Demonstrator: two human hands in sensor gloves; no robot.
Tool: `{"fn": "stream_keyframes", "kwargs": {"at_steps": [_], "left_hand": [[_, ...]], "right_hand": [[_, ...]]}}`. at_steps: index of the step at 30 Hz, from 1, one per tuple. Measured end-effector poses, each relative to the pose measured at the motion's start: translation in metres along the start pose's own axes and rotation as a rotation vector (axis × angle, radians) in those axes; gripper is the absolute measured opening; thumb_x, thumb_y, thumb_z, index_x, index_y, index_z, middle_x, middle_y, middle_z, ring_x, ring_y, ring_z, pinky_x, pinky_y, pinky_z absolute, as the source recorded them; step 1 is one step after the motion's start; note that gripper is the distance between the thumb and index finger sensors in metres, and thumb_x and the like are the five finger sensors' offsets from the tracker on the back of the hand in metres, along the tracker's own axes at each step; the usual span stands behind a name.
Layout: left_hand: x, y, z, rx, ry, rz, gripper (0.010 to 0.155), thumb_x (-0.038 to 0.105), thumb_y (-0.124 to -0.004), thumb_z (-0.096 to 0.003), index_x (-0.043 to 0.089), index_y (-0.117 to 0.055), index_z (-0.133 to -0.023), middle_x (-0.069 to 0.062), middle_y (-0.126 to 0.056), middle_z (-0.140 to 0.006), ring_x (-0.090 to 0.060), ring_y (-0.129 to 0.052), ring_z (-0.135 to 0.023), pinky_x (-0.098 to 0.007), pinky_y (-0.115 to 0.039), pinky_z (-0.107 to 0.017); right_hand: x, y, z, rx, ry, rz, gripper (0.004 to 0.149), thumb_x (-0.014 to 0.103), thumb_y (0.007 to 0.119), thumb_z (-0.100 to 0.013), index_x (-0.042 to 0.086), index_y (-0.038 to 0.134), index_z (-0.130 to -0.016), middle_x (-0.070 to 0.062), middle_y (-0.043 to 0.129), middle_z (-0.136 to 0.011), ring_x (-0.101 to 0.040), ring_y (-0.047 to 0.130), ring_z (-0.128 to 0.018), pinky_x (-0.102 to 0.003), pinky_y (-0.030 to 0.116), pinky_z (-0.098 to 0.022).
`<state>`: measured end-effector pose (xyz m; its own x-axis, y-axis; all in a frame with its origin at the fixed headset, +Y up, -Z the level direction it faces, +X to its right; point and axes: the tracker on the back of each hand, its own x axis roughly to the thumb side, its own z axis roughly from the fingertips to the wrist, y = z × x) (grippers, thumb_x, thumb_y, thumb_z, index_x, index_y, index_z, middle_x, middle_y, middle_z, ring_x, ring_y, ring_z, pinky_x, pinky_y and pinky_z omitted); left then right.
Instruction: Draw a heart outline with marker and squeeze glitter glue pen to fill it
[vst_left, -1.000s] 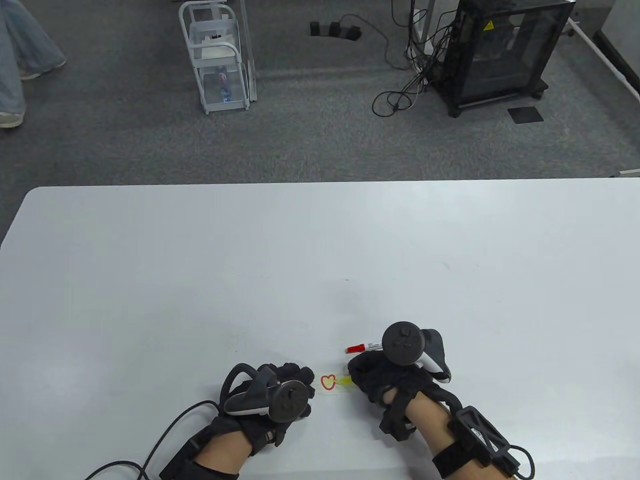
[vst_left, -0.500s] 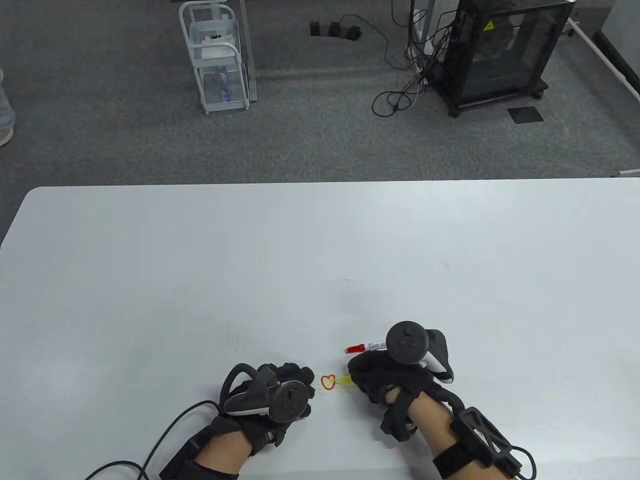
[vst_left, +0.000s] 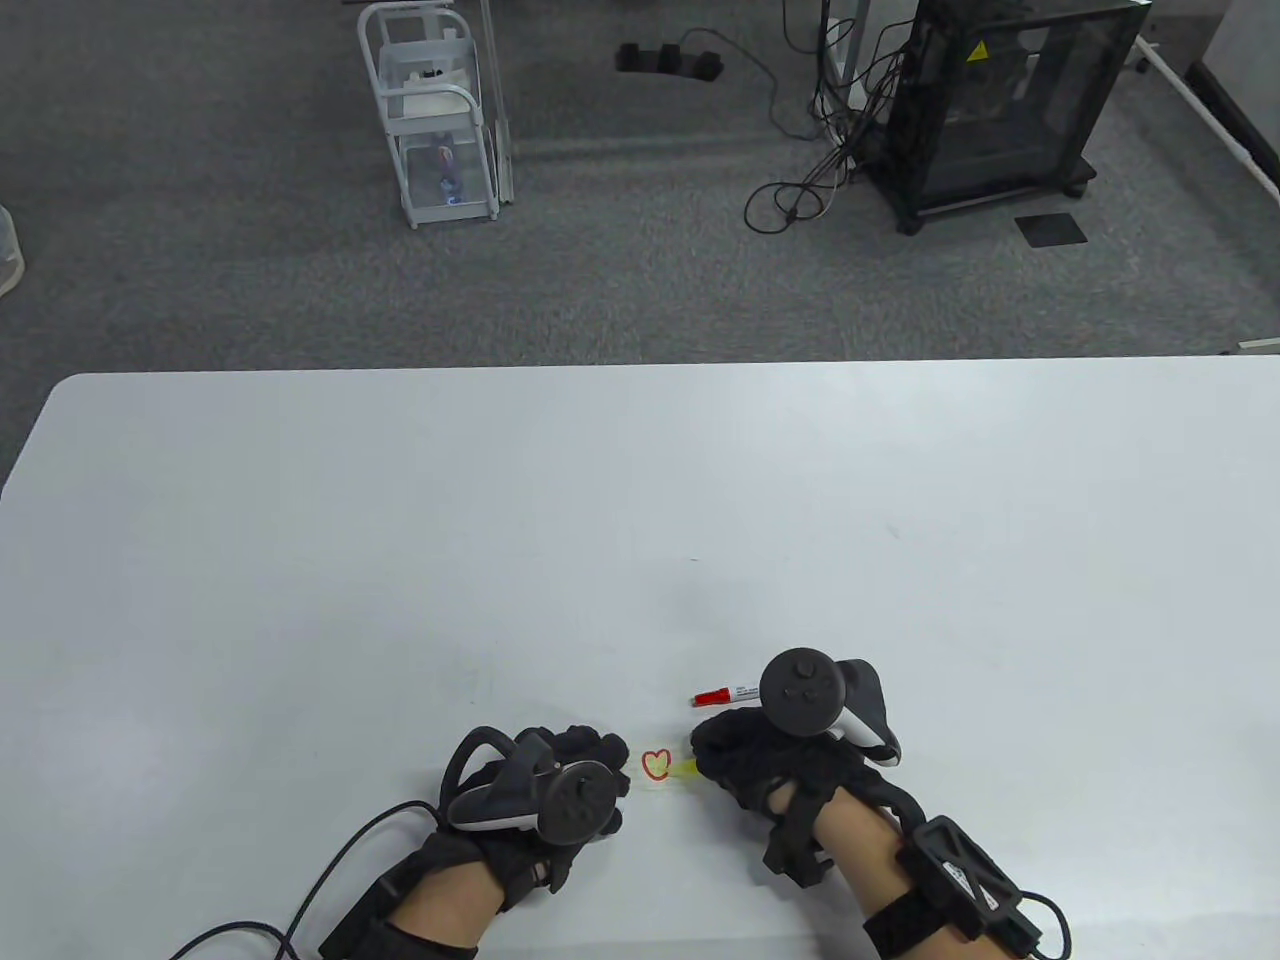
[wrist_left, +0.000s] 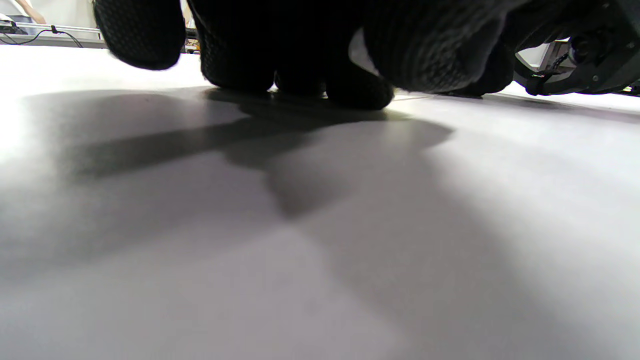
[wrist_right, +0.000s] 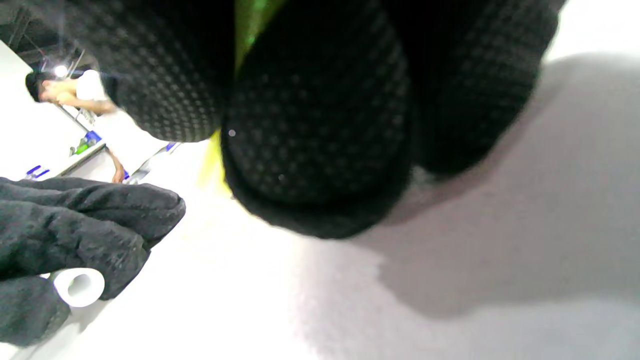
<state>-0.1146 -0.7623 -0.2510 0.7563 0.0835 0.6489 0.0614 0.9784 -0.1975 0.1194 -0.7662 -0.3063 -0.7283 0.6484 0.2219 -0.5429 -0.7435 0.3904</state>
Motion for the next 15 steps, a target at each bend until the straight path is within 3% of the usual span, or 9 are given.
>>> {"fn": "stream_keyframes", "kwargs": {"at_steps": [15], "left_hand": [[0.0,0.0,0.0,0.0,0.0,0.0,0.047,0.049,-0.075,-0.0499,0.026,-0.078,-0.09,0.001,-0.071,-0.111,-0.029,-0.071,-0.102,-0.055,-0.066,-0.069]], "right_hand": [[-0.0003,-0.0002,0.0009,0.026,-0.025,-0.014,0.045,0.034,0.088,-0.042,0.009,0.091,-0.08,-0.01,0.105,-0.055,-0.011,0.109,-0.025,-0.036,0.095,-0.029]]}}
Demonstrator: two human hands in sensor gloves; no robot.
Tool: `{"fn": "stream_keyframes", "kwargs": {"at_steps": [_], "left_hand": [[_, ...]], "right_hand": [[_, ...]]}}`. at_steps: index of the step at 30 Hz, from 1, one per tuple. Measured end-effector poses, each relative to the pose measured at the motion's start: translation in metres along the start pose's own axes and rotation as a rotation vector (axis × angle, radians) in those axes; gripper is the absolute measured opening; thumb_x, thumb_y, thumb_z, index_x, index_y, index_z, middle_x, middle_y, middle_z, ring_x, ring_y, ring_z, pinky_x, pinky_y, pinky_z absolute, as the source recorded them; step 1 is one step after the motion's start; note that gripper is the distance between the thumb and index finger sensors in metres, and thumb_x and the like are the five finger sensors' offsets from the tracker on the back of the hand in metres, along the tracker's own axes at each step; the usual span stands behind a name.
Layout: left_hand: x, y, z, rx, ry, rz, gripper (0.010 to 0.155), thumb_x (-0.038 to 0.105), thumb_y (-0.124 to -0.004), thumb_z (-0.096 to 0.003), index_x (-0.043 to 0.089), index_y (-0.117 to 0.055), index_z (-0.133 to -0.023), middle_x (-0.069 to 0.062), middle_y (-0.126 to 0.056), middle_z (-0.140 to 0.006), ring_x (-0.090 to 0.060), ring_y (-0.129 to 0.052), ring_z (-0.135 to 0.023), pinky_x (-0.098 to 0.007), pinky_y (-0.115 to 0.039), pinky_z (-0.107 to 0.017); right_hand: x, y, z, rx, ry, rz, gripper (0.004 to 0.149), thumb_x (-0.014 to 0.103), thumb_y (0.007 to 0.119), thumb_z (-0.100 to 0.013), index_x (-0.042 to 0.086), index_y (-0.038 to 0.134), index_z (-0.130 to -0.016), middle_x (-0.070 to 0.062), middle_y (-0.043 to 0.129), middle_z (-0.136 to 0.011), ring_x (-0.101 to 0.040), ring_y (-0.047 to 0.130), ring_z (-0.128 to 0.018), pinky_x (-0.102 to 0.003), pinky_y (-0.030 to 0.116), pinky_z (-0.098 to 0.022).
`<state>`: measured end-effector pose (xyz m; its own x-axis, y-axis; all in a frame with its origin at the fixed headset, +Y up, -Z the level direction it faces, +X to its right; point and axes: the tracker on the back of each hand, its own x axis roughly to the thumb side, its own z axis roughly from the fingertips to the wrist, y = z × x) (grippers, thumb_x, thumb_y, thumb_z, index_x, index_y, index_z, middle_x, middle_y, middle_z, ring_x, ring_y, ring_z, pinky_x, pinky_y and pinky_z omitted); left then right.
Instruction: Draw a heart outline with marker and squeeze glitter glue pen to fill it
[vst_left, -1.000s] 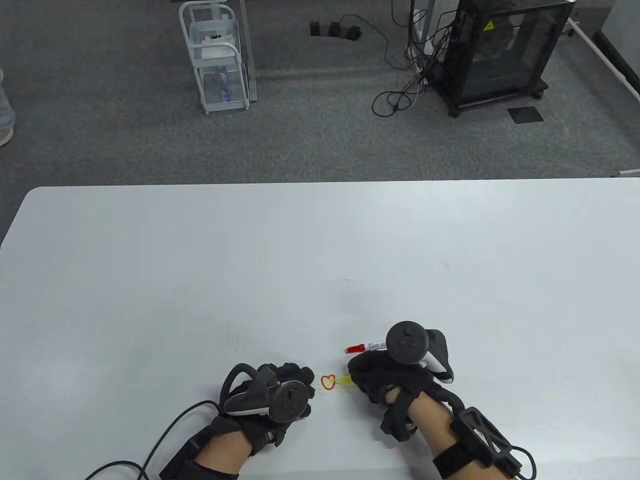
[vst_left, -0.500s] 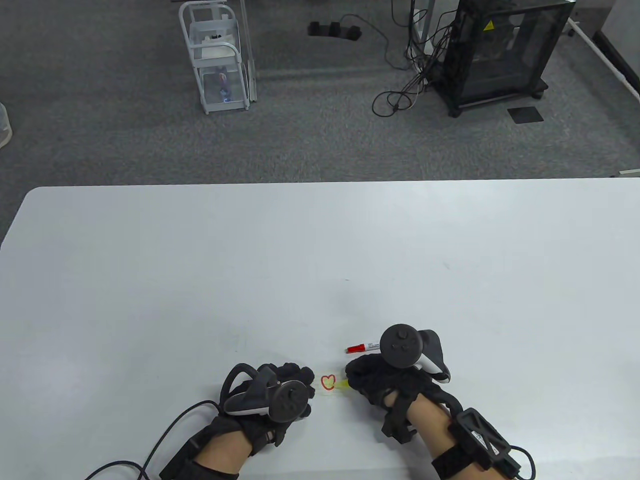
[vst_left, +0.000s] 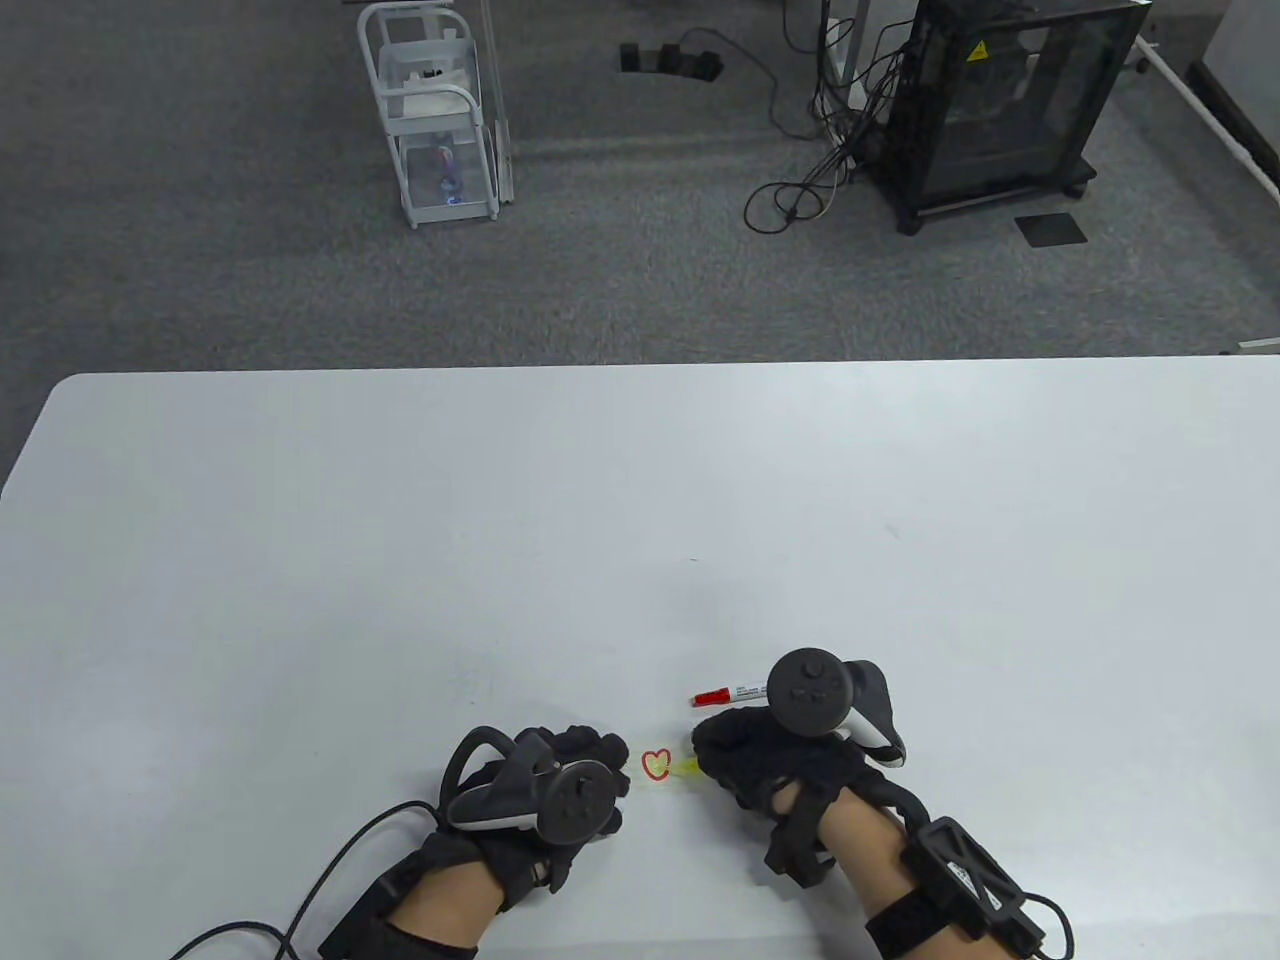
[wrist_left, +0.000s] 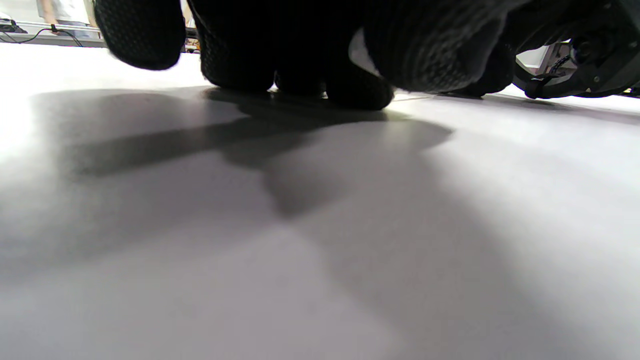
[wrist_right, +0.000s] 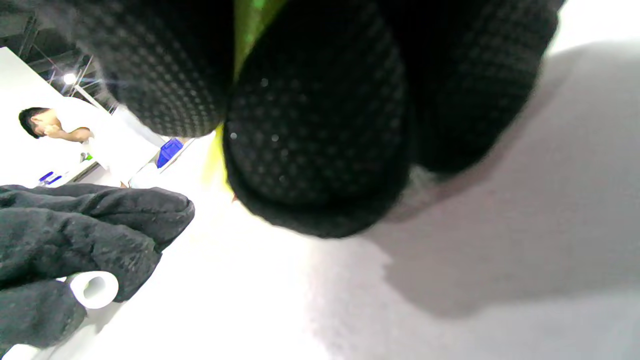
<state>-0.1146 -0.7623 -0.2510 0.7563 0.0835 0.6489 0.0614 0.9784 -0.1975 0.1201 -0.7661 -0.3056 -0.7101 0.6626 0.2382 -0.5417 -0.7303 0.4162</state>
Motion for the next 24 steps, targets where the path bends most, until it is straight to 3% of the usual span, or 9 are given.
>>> {"fn": "stream_keyframes", "kwargs": {"at_steps": [6,13,16,24], "left_hand": [[-0.0002,0.0001,0.0003,-0.001,0.0,0.003,0.046,0.049,-0.075,-0.0498,0.026,-0.078,-0.09,0.001,-0.071,-0.111,-0.028,-0.071,-0.102,-0.055,-0.066,-0.069],[-0.0003,0.0001,-0.0001,-0.001,0.0,0.005,0.046,0.049,-0.075,-0.0499,0.026,-0.078,-0.09,0.001,-0.071,-0.111,-0.028,-0.071,-0.102,-0.055,-0.066,-0.069],[-0.0004,0.0001,-0.0002,-0.001,-0.001,0.004,0.047,0.049,-0.075,-0.0499,0.026,-0.078,-0.09,0.001,-0.071,-0.111,-0.029,-0.071,-0.102,-0.055,-0.066,-0.069],[-0.0006,-0.0001,-0.0004,-0.002,-0.002,0.007,0.047,0.049,-0.075,-0.0499,0.026,-0.078,-0.09,0.001,-0.071,-0.111,-0.029,-0.071,-0.102,-0.055,-0.066,-0.069]], "right_hand": [[0.0016,0.0,0.0009,-0.048,0.027,0.023,0.046,0.033,0.087,-0.043,0.008,0.09,-0.08,-0.011,0.105,-0.054,-0.01,0.11,-0.024,-0.035,0.097,-0.027],[0.0031,0.0003,0.0004,-0.006,0.0,0.04,0.045,0.034,0.087,-0.042,0.008,0.091,-0.079,-0.01,0.105,-0.054,-0.01,0.11,-0.025,-0.035,0.096,-0.029],[0.0013,-0.0005,0.0015,-0.055,0.028,0.02,0.045,0.033,0.087,-0.042,0.007,0.091,-0.08,-0.011,0.105,-0.054,-0.01,0.11,-0.024,-0.035,0.097,-0.027],[0.0015,-0.0002,0.0013,-0.035,0.019,0.025,0.045,0.033,0.087,-0.042,0.007,0.091,-0.079,-0.011,0.105,-0.054,-0.01,0.11,-0.025,-0.035,0.097,-0.028]]}}
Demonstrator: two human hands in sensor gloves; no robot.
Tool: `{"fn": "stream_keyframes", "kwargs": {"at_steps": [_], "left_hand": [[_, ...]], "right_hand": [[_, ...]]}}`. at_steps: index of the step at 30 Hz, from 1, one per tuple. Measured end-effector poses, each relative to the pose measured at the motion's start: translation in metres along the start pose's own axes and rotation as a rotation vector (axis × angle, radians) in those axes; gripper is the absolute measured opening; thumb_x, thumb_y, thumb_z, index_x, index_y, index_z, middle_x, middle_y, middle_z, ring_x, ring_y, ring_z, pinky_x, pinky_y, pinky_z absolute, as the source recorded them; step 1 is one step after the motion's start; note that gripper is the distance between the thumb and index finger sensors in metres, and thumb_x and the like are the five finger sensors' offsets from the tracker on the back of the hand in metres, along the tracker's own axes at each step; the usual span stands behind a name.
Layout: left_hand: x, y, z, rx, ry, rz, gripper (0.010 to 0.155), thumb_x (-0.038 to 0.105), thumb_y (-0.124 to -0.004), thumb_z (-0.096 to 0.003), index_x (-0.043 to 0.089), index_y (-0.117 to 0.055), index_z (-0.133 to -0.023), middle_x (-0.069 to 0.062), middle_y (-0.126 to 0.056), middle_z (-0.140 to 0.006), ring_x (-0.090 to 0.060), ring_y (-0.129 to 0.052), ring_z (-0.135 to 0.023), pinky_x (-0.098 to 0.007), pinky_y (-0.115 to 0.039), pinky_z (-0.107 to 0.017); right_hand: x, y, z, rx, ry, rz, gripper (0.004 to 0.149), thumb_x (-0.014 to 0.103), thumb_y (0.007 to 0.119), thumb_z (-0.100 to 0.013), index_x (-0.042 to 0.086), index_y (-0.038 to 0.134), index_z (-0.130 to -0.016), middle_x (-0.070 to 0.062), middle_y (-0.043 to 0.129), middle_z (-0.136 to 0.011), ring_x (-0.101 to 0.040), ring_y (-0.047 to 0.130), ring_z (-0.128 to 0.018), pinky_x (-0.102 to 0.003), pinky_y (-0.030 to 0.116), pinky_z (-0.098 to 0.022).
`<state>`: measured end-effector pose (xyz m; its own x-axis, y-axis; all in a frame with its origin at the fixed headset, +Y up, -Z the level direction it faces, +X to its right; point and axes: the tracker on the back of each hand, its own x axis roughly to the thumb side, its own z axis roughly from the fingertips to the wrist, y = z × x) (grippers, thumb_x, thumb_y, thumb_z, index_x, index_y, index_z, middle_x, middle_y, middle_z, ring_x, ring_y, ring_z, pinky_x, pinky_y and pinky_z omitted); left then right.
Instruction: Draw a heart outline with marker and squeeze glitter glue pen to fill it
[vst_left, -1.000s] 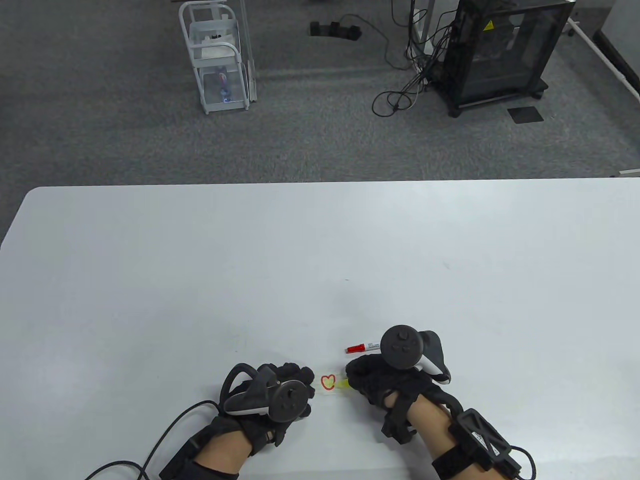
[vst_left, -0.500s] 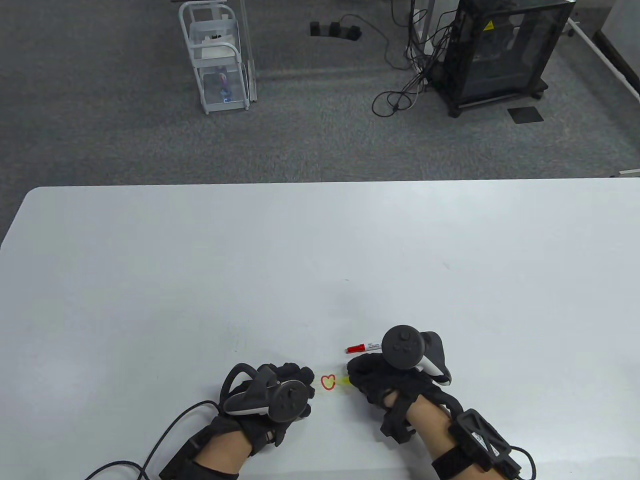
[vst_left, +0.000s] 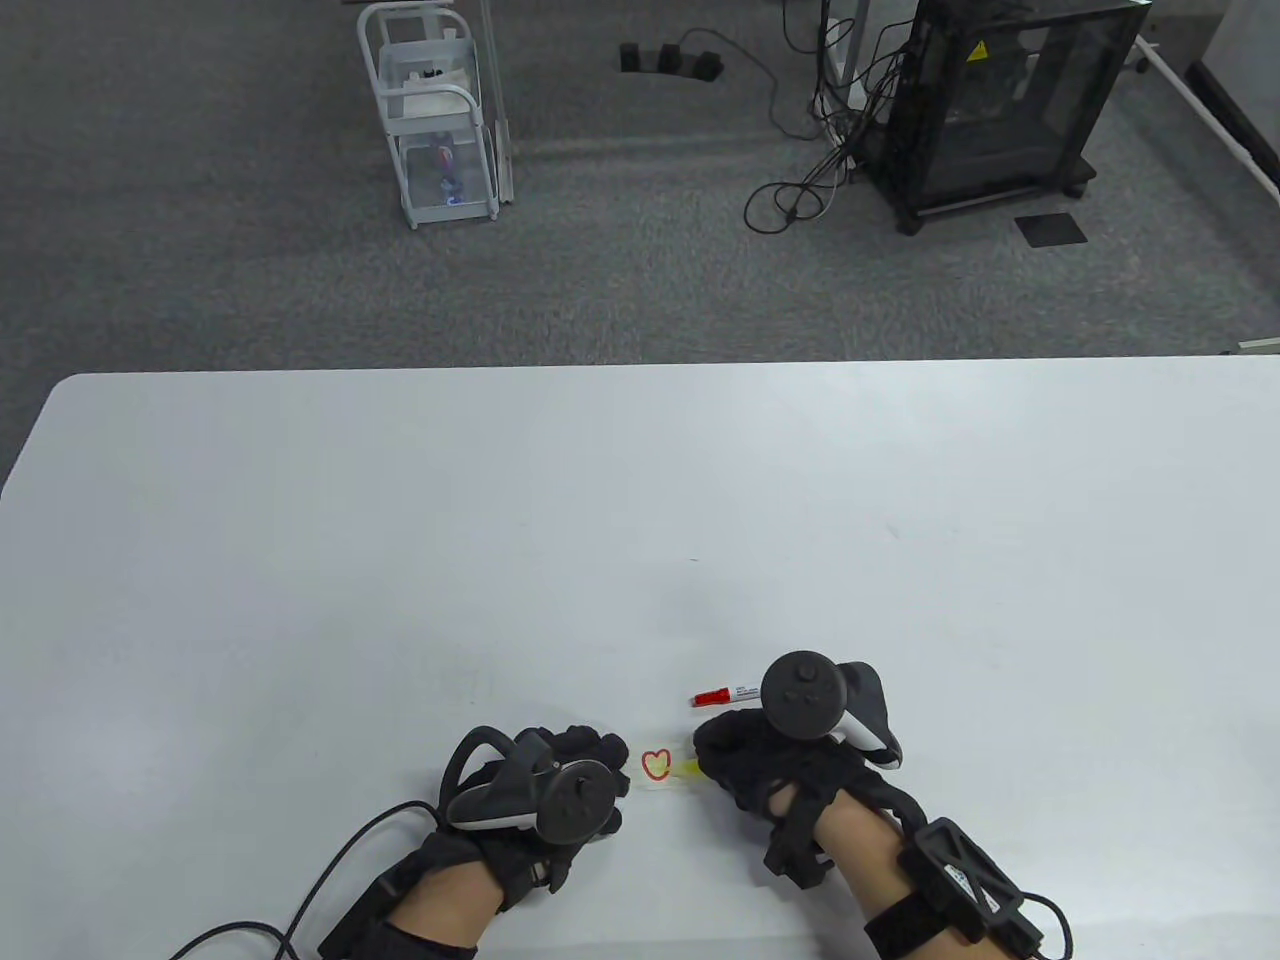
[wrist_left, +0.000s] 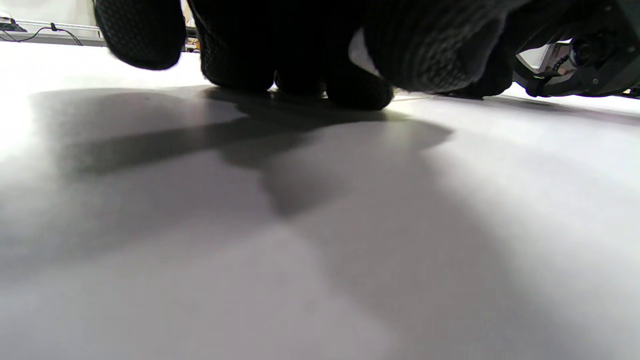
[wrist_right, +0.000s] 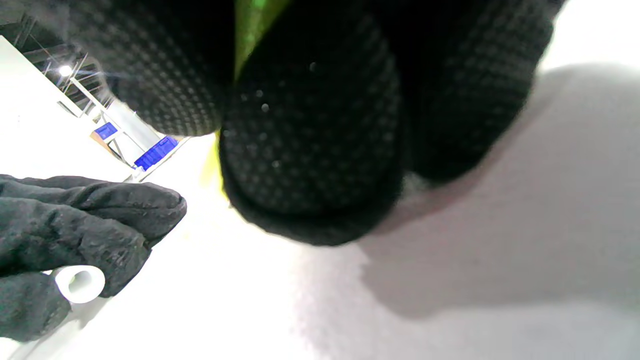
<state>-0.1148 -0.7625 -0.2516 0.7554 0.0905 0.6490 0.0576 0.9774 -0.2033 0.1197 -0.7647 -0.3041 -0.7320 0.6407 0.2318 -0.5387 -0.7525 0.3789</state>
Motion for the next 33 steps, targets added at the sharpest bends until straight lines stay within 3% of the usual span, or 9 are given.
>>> {"fn": "stream_keyframes", "kwargs": {"at_steps": [10,14,20,33], "left_hand": [[0.0,0.0,0.0,-0.002,0.0,-0.001,0.047,0.049,-0.074,-0.0499,0.026,-0.078,-0.09,0.0,-0.071,-0.111,-0.029,-0.071,-0.102,-0.055,-0.066,-0.069],[0.0,0.0,0.0,-0.002,-0.001,0.0,0.047,0.049,-0.074,-0.05,0.025,-0.078,-0.09,0.0,-0.071,-0.111,-0.029,-0.071,-0.102,-0.055,-0.066,-0.069],[-0.001,0.0,0.0,-0.007,-0.002,0.006,0.047,0.049,-0.074,-0.0502,0.025,-0.077,-0.091,0.0,-0.07,-0.112,-0.029,-0.07,-0.102,-0.055,-0.065,-0.069],[-0.001,-0.001,0.0,-0.008,-0.006,0.006,0.047,0.049,-0.074,-0.0504,0.026,-0.076,-0.091,0.0,-0.069,-0.112,-0.029,-0.07,-0.103,-0.055,-0.065,-0.07]], "right_hand": [[0.001,0.002,0.0,0.022,-0.015,0.004,0.045,0.034,0.087,-0.042,0.009,0.091,-0.08,-0.011,0.105,-0.055,-0.011,0.11,-0.026,-0.036,0.096,-0.029],[-0.002,0.0,0.001,-0.022,0.016,-0.031,0.046,0.033,0.086,-0.043,0.007,0.09,-0.08,-0.012,0.105,-0.055,-0.01,0.11,-0.025,-0.035,0.096,-0.027],[0.003,0.002,0.001,0.028,-0.007,0.009,0.045,0.034,0.087,-0.043,0.01,0.091,-0.08,-0.01,0.105,-0.056,-0.011,0.11,-0.027,-0.036,0.095,-0.03],[-0.006,-0.012,0.006,-0.044,0.021,-0.106,0.046,0.033,0.086,-0.043,0.007,0.09,-0.081,-0.012,0.104,-0.058,-0.013,0.111,-0.028,-0.038,0.096,-0.031]]}}
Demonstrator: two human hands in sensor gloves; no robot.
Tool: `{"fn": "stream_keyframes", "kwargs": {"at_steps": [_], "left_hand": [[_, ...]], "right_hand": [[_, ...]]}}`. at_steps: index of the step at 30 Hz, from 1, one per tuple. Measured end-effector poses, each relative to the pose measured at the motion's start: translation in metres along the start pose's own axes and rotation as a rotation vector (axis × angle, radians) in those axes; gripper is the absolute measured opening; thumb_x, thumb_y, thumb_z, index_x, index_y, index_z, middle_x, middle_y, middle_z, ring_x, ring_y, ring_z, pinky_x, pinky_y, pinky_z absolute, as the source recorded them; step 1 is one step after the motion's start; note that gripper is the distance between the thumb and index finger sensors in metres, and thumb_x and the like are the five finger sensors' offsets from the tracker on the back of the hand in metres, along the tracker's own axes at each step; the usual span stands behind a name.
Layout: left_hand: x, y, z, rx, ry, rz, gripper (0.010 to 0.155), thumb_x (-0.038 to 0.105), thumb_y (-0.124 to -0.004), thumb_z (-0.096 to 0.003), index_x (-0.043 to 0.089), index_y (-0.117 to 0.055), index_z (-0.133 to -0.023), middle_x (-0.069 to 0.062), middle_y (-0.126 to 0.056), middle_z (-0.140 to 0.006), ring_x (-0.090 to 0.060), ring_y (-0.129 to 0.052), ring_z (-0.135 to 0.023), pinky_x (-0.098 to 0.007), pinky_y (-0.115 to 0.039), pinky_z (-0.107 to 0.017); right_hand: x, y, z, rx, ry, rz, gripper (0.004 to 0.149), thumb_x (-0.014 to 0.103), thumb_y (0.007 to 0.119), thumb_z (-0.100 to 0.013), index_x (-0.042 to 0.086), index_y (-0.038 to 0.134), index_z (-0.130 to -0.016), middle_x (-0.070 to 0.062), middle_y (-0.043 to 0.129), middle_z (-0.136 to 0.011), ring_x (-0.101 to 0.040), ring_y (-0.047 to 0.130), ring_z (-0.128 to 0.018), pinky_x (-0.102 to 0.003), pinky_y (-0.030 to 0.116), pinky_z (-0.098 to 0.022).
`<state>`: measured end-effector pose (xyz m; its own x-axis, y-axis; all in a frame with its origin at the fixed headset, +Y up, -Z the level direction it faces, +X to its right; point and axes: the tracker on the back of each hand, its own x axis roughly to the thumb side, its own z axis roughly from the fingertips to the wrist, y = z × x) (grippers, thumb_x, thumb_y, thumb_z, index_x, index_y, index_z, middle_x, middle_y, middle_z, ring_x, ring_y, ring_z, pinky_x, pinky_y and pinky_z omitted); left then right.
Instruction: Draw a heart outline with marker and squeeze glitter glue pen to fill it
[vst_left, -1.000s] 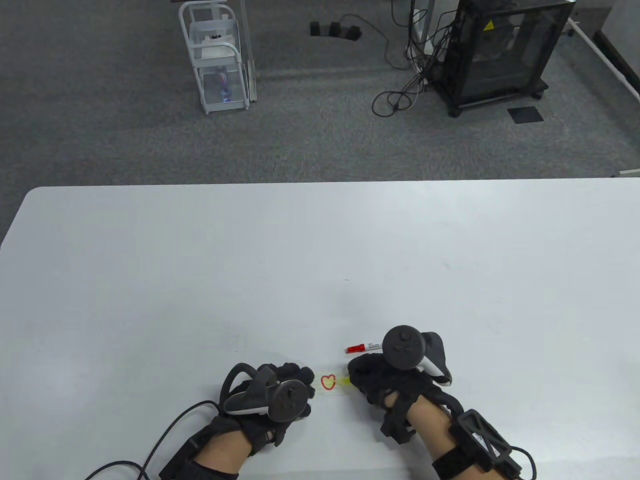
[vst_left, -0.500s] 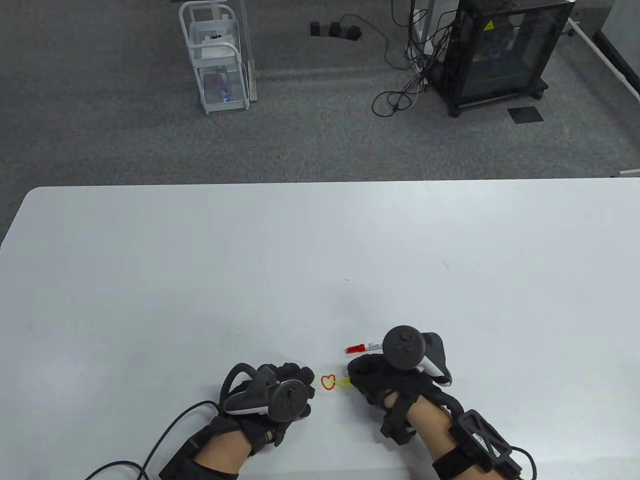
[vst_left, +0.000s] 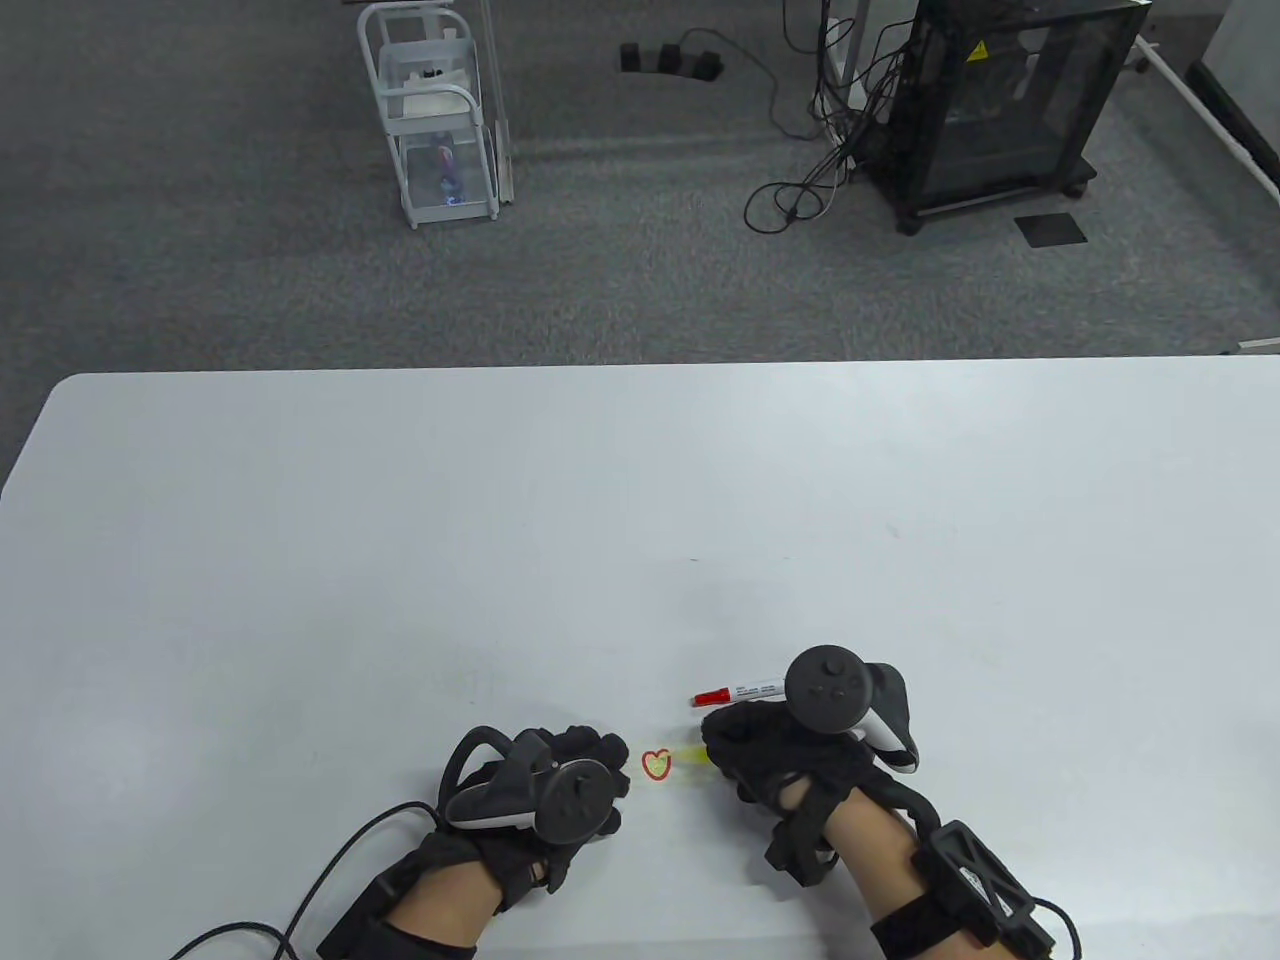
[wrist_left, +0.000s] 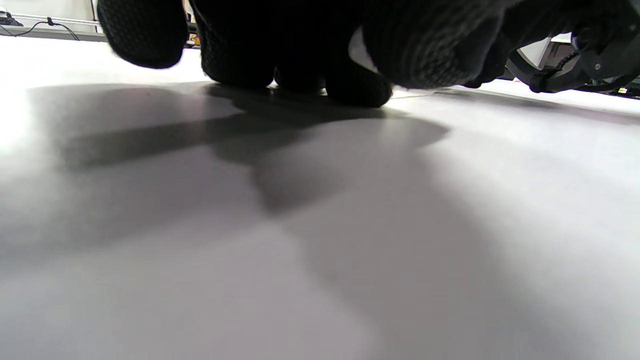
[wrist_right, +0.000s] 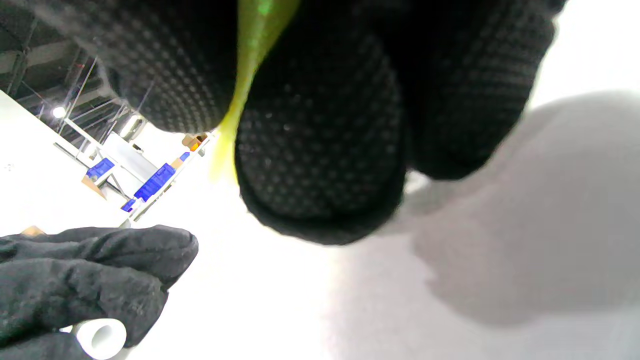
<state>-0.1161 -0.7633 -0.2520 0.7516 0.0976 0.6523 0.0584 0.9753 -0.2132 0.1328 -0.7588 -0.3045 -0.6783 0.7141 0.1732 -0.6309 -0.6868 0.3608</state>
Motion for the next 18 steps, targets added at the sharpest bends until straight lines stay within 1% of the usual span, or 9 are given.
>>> {"fn": "stream_keyframes", "kwargs": {"at_steps": [18], "left_hand": [[-0.0037,0.0002,0.0024,0.028,-0.011,0.018,0.047,0.049,-0.075,-0.0496,0.027,-0.078,-0.091,0.001,-0.071,-0.112,-0.029,-0.073,-0.103,-0.055,-0.066,-0.07]], "right_hand": [[-0.0018,-0.0023,0.0005,-0.019,-0.008,0.011,0.048,0.034,0.086,-0.043,0.006,0.089,-0.081,-0.013,0.104,-0.058,-0.014,0.111,-0.029,-0.039,0.096,-0.03]]}}
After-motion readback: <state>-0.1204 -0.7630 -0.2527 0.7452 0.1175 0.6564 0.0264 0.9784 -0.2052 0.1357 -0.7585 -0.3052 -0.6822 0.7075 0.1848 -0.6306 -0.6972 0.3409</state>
